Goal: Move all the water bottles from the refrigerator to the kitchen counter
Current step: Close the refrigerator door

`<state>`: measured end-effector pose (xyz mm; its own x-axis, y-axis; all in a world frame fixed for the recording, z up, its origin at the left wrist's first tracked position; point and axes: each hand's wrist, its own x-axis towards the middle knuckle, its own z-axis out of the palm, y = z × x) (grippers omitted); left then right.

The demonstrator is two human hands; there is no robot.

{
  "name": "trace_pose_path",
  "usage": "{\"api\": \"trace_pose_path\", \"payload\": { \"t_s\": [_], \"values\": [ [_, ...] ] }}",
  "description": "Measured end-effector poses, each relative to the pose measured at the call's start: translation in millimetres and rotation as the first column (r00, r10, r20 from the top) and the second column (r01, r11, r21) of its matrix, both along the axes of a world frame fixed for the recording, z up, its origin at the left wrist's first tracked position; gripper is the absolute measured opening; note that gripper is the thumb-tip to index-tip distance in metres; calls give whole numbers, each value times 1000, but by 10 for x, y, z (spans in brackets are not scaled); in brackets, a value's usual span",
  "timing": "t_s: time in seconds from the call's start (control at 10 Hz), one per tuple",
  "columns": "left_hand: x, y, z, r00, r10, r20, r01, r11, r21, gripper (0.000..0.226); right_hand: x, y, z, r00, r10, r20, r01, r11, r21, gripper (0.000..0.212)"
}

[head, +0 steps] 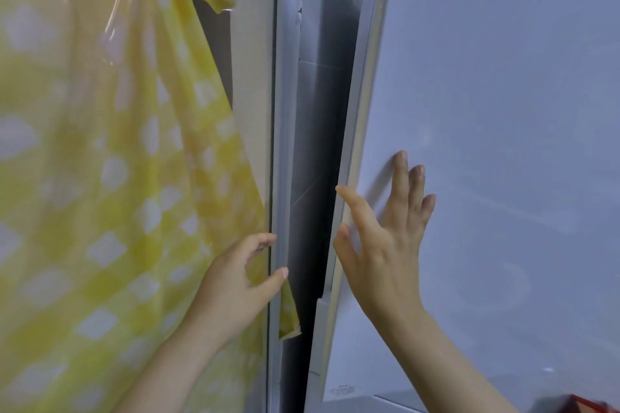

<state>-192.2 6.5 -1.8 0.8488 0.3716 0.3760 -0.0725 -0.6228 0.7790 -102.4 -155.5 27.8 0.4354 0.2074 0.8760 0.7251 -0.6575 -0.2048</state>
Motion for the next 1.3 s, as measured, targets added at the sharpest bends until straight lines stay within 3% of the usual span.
{"api": "trace_pose_path", "payload": {
  "t_s": [0.3, 0.5, 0.7, 1.0, 1.2, 1.3],
  "values": [
    [425, 290, -25, 1000, 2, -19, -2, 1000, 1, 45, 557, 325, -37, 995, -38, 93, 36, 999, 20, 53],
    [719, 298, -5, 1000, 4, -15, -4, 1000, -20, 43, 939, 300, -74, 989, -30, 142, 37, 998, -48, 63],
    [1017, 247, 58, 1000, 15, -21, -15, 1000, -4, 42, 1411, 191, -32, 996, -58, 62, 70, 974, -216, 74],
    [1286, 144, 86, 1000, 24, 2, -24, 1000, -12, 42, 1702, 177, -50, 987, -142, 73, 158, 933, -323, 95],
    [1349, 50, 76, 999, 32, 20, -32, 999, -9, 40, 1685, 158, -45, 995, -93, 36, 100, 948, -303, 90],
    [1308, 0, 100, 999, 25, 46, -25, 1000, -16, 40, 1673, 66, -45, 997, -23, 70, 40, 967, -252, 74]
  ]
}}
